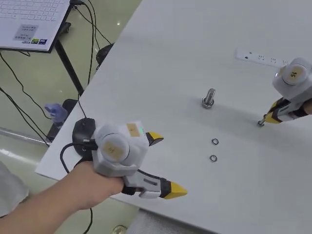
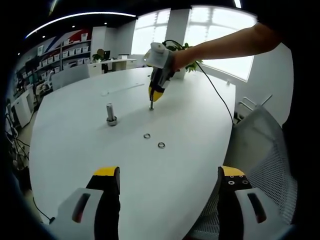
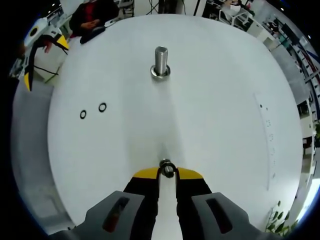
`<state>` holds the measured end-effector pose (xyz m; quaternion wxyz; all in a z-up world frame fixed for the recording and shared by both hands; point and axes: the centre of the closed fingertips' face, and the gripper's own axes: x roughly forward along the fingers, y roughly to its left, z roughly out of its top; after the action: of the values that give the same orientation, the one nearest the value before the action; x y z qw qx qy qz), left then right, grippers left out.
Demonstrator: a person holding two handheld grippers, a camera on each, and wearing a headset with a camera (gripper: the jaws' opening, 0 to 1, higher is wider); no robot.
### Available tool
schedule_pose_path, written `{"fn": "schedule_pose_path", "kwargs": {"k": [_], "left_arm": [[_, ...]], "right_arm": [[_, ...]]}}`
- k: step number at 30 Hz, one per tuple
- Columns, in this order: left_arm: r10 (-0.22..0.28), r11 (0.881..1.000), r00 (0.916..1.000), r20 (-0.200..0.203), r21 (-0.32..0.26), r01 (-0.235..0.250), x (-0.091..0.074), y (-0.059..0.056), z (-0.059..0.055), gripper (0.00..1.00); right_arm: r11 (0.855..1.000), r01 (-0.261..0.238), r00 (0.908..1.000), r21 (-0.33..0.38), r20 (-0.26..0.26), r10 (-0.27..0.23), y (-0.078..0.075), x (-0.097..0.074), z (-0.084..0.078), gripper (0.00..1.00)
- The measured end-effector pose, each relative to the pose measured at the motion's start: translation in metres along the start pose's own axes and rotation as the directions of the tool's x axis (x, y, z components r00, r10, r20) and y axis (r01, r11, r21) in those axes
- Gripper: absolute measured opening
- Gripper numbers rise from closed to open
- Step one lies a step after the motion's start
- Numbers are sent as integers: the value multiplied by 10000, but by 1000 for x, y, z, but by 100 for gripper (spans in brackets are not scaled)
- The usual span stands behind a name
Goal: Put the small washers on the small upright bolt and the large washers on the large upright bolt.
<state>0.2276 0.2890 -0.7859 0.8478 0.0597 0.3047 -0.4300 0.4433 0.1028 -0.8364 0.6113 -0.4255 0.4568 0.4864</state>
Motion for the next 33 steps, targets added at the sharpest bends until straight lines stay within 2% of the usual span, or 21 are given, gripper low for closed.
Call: {"fn": "schedule_pose_path", "kwargs": {"k": [12,14,33], "left_arm": [[-66,9999,9999,-128,-85,65,0,1,-5,79],[-80,9999,9998,-165,-89,78,0,1,-7,79],[-166,9998,9996,-224,-98,164,1,1,-7,78]], "right_arm": [[9999,-106,9999,-8,-119,106,-2,16,-4,13],[9999,-137,9998,-47,-160,136,-6,21,-6,13],[9998,-182,9995,-84,-264,180,-1,26,-7,13]]}}
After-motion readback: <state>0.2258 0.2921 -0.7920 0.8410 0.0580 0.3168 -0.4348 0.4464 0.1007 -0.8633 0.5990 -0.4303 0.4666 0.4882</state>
